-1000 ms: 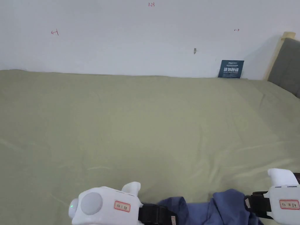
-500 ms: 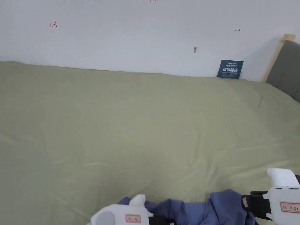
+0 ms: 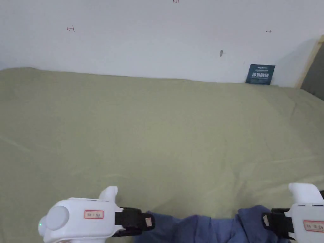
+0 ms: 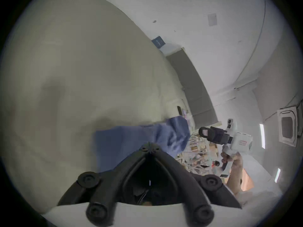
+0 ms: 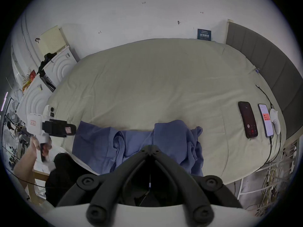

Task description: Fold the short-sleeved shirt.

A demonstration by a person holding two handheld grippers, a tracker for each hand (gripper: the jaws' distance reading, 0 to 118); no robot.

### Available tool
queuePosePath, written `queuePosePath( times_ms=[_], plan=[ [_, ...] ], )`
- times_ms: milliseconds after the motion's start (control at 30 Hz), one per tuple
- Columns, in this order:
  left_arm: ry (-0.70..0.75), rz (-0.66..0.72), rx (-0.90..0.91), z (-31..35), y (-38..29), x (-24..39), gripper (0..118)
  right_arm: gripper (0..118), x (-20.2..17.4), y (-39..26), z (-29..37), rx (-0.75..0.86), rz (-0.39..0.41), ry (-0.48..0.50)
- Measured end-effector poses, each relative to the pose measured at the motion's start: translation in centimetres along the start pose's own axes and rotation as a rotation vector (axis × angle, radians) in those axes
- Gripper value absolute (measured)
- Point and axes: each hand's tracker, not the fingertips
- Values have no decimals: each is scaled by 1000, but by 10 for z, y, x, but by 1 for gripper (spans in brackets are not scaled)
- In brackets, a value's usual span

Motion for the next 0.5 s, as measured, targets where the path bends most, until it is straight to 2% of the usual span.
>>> queuePosePath(
  times_ms=[67, 233, 267, 300, 333, 367, 433, 500],
  plan=[
    [19, 33, -42, 16, 1, -14, 0, 0, -1, 0, -3, -5, 1, 4],
    [55, -8, -82, 18, -7, -22, 1, 0, -3, -2, -7, -17, -5, 7],
    [44, -4, -80, 16, -7, -24, 16, 0, -3, -2, -6, -18, -5, 9],
    [36, 3, -76, 13, -8, -28, 51, 0, -4, -2, -6, -21, -3, 11],
    [21, 9, -68, 10, -8, -32, 110, 0, -4, -2, -6, -22, -2, 9],
    [5, 8, -57, 6, -9, -35, 118, 0, -5, -1, -6, -26, 2, 9],
    [-69, 44, -31, -2, -7, -44, 117, 0, -6, 0, -5, -31, 14, 7],
    [-131, 135, -96, -16, -7, -51, 118, 0, -6, 1, -4, -26, 13, 5]
  ],
)
